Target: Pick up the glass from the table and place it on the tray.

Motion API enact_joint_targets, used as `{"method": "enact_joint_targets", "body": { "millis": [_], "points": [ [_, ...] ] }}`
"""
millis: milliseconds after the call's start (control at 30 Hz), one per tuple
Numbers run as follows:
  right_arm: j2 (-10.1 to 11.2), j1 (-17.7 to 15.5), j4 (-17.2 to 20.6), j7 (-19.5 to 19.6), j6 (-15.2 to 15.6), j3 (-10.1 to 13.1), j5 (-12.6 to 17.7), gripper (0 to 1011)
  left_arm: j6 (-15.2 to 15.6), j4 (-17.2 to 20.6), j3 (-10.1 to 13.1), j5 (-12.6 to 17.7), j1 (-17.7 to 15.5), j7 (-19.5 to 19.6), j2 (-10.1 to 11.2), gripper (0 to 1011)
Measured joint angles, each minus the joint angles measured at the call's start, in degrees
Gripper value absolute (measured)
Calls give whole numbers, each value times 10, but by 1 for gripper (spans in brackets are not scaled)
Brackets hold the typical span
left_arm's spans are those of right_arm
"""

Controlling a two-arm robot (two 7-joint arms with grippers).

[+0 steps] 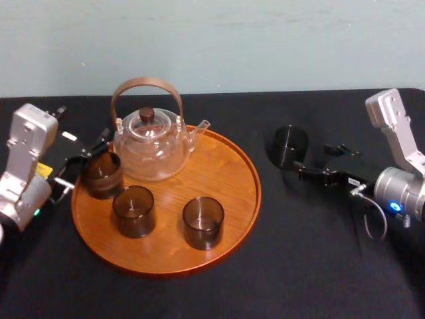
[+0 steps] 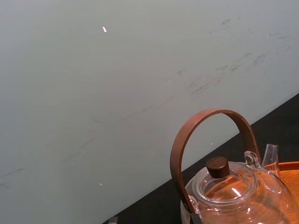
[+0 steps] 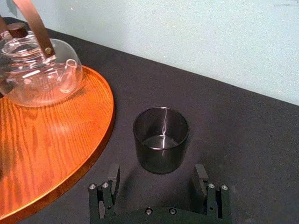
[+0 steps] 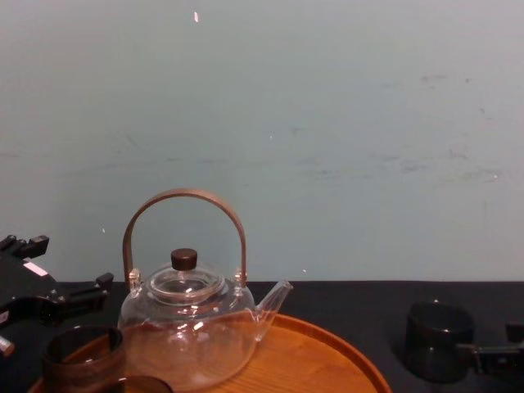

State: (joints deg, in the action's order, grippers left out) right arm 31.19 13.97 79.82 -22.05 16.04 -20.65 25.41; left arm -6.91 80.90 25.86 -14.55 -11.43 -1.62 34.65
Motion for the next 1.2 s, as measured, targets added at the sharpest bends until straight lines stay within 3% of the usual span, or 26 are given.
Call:
{"method": "enact_joint_targets", "body": {
  "millis": [467, 1200],
  "points": [
    [-38, 49, -70, -7, -3, -12, -30, 1002, 0, 0, 0, 0, 0, 0, 0, 1001],
    [-76, 100, -136, -20, -16, -22, -69, 1002, 0, 0, 0, 0, 0, 0, 0, 1001]
  ]
}}
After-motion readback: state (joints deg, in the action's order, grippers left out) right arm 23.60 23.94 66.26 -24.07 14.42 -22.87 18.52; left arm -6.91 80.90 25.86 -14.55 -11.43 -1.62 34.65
